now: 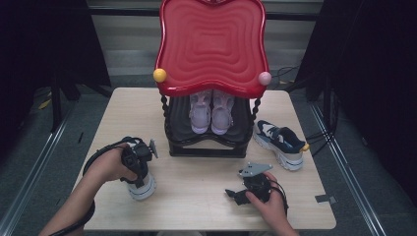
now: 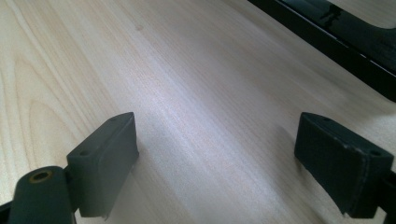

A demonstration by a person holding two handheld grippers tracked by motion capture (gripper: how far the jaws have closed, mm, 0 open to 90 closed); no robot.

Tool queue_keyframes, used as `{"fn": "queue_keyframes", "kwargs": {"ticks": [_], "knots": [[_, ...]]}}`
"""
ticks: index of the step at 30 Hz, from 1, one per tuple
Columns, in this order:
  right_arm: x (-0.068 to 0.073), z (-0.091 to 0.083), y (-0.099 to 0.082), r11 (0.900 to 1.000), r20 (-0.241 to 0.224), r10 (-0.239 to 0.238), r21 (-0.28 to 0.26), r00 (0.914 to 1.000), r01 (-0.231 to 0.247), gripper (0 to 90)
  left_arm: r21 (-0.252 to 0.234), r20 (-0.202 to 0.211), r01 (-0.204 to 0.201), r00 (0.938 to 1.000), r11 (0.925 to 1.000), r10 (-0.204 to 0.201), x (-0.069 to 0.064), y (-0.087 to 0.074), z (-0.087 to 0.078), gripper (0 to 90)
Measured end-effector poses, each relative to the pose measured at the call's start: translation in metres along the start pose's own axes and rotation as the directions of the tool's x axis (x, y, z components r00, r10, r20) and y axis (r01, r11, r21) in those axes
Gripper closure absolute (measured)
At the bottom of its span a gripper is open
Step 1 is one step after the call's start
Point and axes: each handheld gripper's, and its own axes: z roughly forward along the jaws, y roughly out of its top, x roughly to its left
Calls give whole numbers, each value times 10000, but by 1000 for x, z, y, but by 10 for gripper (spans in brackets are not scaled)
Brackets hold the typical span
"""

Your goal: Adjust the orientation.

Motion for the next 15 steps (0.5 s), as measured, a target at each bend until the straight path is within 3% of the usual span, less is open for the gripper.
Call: {"fn": "queue_keyframes", "kwargs": {"ticks": [3,11,12,15], "knots": [[0,0,0,10000,0,0,1,10000,0,127,156,-51,-141,9999,9998,142,0,2,-1,748],[0,0,0,10000,0,1,0,10000,-1,127,98,-111,18,9999,9999,-17,-3,3,-1,749],[0,0,0,10000,1,-1,-1,10000,1,127,212,-178,-182,9997,9996,186,-3,3,-3,749],[0,0,0,10000,-1,0,-2,10000,0,127,170,-182,-262,9995,9995,265,-3,3,-7,749]]}}
